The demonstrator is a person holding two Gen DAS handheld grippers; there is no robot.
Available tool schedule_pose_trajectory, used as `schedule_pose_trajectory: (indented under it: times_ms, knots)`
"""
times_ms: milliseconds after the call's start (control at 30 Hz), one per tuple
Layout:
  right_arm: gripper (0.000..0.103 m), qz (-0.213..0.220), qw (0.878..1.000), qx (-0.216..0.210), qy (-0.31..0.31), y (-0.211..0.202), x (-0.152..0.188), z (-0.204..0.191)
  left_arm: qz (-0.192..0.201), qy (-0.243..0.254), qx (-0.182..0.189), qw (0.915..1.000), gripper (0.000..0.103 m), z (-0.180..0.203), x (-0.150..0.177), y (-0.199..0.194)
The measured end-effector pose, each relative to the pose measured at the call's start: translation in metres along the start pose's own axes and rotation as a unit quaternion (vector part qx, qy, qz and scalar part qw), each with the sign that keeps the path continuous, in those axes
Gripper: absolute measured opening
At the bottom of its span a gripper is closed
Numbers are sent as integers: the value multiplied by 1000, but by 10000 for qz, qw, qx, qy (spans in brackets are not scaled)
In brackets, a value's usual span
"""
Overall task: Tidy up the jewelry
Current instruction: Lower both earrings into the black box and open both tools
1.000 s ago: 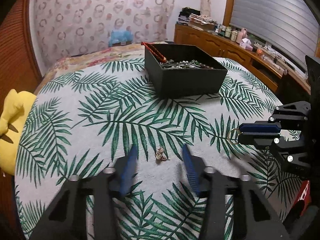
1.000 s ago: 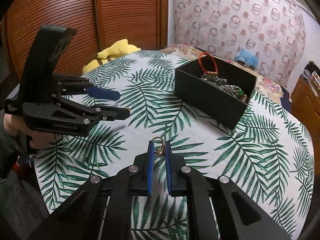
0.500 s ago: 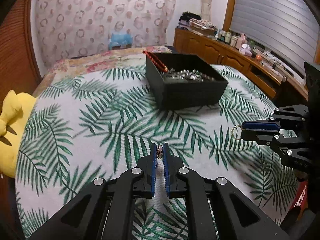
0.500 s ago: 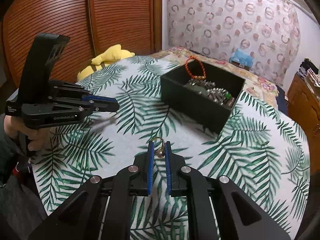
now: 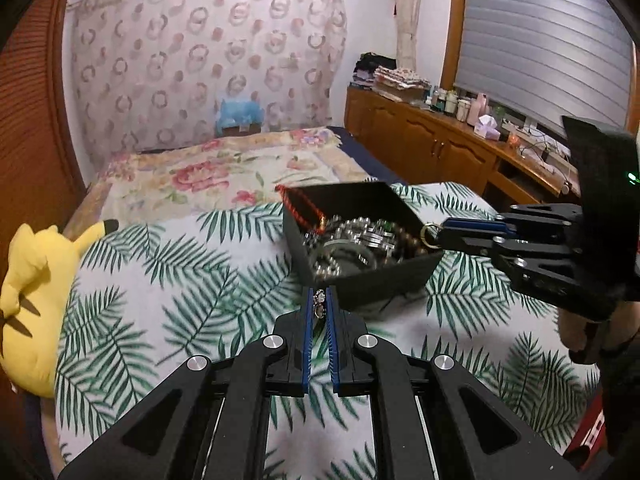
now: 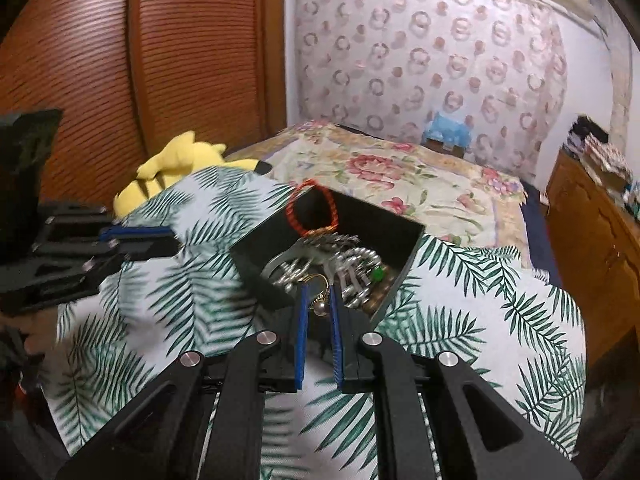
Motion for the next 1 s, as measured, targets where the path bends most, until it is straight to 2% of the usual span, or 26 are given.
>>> schedule_pose_trajectory:
  times_ms: [467, 1000]
  knots:
    - [13, 97, 9994, 37, 320, 20, -15, 20, -11, 162, -93, 9998, 6, 8, -29, 26]
    - [14, 241, 9984, 86, 495, -2, 8, 32, -167, 158, -182, 9996, 6, 15, -49, 65]
Point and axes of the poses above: each gripper's, at about its wrist camera, not at the fingertips, and y roughly the way its jaws point, z to its right, x to its underside, the point moved 8 cm from there along y, roughly the way its jaws point, and after that the axes turned 11 degrees about y, right-handed, at the moved point
